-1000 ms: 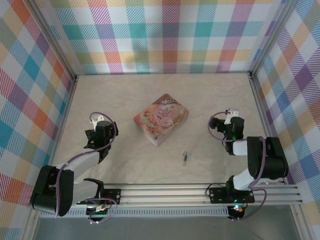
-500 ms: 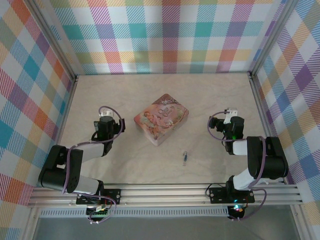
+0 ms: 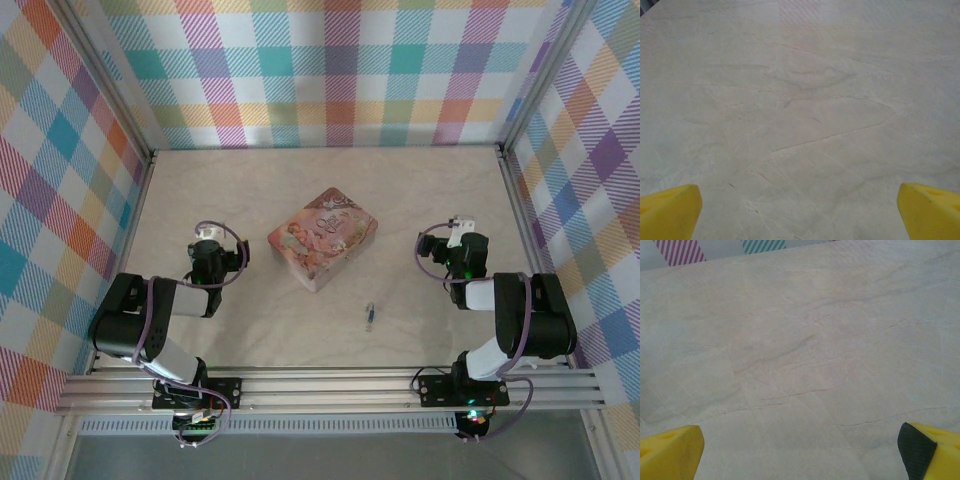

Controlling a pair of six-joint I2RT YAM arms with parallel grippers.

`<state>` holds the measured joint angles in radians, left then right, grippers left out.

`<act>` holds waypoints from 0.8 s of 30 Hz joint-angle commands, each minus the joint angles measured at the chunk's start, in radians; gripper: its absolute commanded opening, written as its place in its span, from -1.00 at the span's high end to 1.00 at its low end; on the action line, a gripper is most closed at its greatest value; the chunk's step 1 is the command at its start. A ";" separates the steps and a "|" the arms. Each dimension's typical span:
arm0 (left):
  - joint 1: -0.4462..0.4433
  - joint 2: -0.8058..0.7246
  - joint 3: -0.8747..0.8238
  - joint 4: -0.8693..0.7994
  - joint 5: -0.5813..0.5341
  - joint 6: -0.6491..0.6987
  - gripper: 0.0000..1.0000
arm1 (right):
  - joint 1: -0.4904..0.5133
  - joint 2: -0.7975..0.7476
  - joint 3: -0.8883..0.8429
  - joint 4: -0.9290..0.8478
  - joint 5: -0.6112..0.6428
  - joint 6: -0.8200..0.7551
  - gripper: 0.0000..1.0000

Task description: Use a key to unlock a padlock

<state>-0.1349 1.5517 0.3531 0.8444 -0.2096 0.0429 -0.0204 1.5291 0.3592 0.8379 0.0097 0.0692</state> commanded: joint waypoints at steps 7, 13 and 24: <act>0.049 0.013 0.064 -0.026 0.053 -0.020 -1.00 | 0.001 0.003 0.033 0.024 -0.039 -0.028 -0.99; 0.049 0.015 0.063 -0.027 0.053 -0.020 -1.00 | 0.010 0.006 0.053 -0.010 -0.088 -0.059 -0.99; 0.049 0.013 0.063 -0.026 0.053 -0.019 -1.00 | 0.009 0.007 0.055 -0.013 -0.088 -0.060 -0.99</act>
<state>-0.0948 1.5589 0.3992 0.8143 -0.1722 0.0380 -0.0181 1.5291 0.3969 0.8207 -0.0559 0.0284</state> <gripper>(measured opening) 0.999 0.996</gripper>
